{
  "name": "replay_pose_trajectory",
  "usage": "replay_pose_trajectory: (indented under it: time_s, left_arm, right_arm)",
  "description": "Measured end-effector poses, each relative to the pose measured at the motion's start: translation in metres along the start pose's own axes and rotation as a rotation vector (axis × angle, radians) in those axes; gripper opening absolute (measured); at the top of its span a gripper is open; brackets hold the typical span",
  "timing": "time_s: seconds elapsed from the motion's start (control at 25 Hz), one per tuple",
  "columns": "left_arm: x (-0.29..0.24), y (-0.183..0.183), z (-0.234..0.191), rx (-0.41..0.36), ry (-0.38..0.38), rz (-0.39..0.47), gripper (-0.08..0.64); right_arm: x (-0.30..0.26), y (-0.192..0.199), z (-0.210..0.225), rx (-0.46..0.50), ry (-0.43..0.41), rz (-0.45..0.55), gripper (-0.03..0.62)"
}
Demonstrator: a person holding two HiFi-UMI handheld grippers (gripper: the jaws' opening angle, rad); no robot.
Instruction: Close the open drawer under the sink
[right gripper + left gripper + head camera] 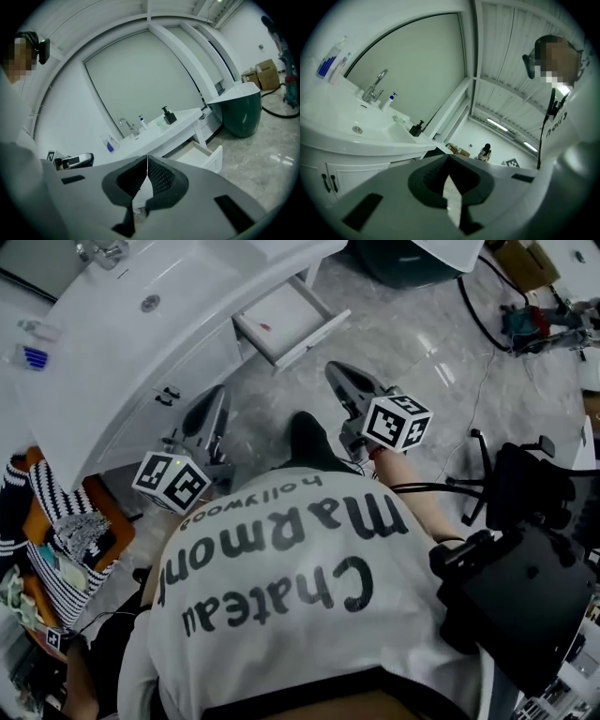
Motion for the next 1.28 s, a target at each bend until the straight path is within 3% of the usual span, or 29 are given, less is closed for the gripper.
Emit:
replay_pose_trajectory:
  time_s: [0.16,0.4,0.6,0.92,1.16,1.28]
  left_arm:
    - [-0.021,0.008,-0.008,0.031,-0.053,-0.003,0.009]
    - [-0.055,0.02,-0.026,0.099,-0.151,-0.006,0.009]
    - [-0.066,0.028,-0.032,0.151,-0.279,-0.002,0.009]
    - [-0.062,0.035,-0.032,0.169,-0.465,0.027,0.009]
    - [-0.042,0.042,-0.022,0.216,-0.628,0.085,0.009]
    - [-0.036,0.045,-0.016,0.208,-0.675,0.095,0.009]
  right_arm:
    - [-0.014,0.006,0.034,0.022,0.039,-0.071,0.012]
    - [-0.047,0.009,0.083,0.036,0.02,-0.191,0.012]
    - [-0.075,0.023,0.129,0.061,0.013,-0.294,0.012]
    - [-0.126,0.064,0.191,0.133,0.012,-0.489,0.012]
    - [-0.153,0.098,0.212,0.236,-0.09,-0.607,0.014]
    - [-0.165,0.111,0.222,0.258,-0.094,-0.649,0.019]
Point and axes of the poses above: the fingertips, and each gripper's own axes: x backward along the fingers, z to its right, y out of its underside, the point moved 6 cm from there along x, backward along the fingers, and after that the axes turned 2 degrees about x, right-handed, at the moved point
